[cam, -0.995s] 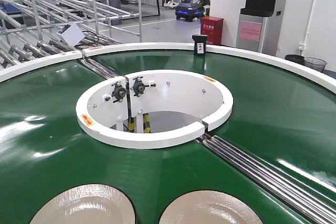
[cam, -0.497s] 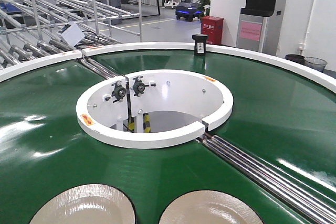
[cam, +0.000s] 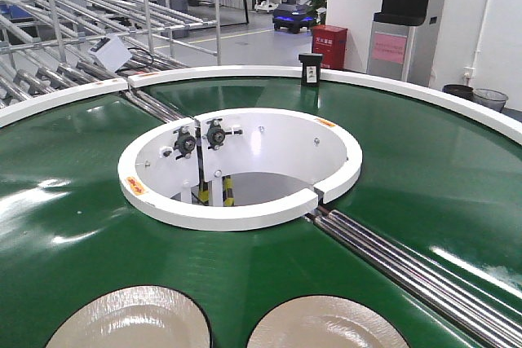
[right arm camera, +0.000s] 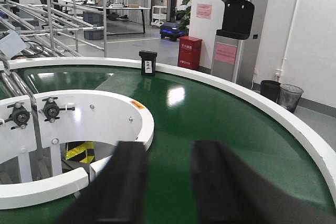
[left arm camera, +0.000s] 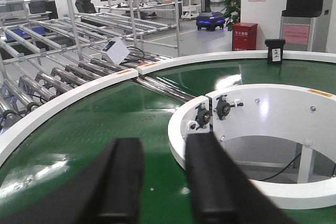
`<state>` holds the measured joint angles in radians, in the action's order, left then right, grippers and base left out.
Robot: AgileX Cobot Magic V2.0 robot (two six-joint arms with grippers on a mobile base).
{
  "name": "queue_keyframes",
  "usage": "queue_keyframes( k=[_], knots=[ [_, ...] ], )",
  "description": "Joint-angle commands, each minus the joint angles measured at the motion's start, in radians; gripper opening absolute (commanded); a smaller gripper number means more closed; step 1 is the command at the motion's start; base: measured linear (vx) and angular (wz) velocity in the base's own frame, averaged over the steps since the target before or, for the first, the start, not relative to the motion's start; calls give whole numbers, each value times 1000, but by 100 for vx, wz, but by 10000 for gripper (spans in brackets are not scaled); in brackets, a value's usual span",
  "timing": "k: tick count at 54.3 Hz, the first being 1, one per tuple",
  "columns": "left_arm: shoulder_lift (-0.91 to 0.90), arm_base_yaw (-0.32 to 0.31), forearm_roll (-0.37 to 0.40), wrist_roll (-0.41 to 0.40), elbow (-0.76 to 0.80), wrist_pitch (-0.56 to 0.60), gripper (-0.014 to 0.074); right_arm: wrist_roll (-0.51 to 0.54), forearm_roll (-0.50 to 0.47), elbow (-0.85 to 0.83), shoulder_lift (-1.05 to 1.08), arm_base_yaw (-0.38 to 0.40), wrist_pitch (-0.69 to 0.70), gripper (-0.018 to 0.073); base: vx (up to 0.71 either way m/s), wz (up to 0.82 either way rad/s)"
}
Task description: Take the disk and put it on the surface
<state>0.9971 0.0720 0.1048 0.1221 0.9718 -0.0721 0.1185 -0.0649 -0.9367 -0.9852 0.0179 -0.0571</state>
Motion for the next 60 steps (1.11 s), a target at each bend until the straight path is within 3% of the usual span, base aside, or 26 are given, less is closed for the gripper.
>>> queue_keyframes(
  k=[1,8,14,19,23,27,29,31,32,34,35,39,42,44,47,56,60],
  knots=[
    [-8,-7,6,-8,37,88,514,2,2,-37,12,3,102,548,0,0],
    [-8,-7,6,-8,37,93,583,1,0,-37,12,3,132,682,0,0],
    [-8,-8,50,-58,40,66,578,-75,-71,-37,8,3,120,692,0,0],
    [8,-9,110,-52,79,-118,549,-119,-122,-48,2,1,-2,664,0,0],
    [51,-30,193,7,119,-261,517,-97,-155,-80,-32,-38,-150,620,0,0],
    [120,-66,347,166,156,-374,484,-28,-220,-118,-90,-107,-254,575,0,0],
    [155,-81,458,263,168,-426,468,22,-295,-145,-133,-155,-309,549,0,0],
    [193,-96,591,362,175,-478,456,82,-375,-169,-175,-194,-353,532,0,0],
    [216,-104,710,440,175,-521,448,122,-432,-183,-203,-215,-382,522,0,0],
    [247,-112,829,517,174,-563,442,194,-534,-207,-251,-245,-429,511,0,0],
    [280,-113,938,588,173,-612,440,240,-599,-222,-271,-253,-461,508,0,0],
    [365,-114,1147,697,173,-741,439,391,-827,-268,-388,-273,-595,505,0,0],
    [432,-106,1226,713,173,-806,439,466,-989,-300,-483,-264,-728,505,0,0],
    [468,-92,1228,701,173,-814,439,499,-1056,-317,-529,-249,-805,505,0,0],
    [505,-62,1185,685,173,-808,439,512,-1082,-326,-598,-213,-873,505,0,0],
    [589,110,938,592,173,-800,439,484,-988,-328,-691,-32,-983,505,0,0],
    [618,177,876,582,173,-806,439,479,-965,-328,-701,62,-991,505,0,0]
  ],
)
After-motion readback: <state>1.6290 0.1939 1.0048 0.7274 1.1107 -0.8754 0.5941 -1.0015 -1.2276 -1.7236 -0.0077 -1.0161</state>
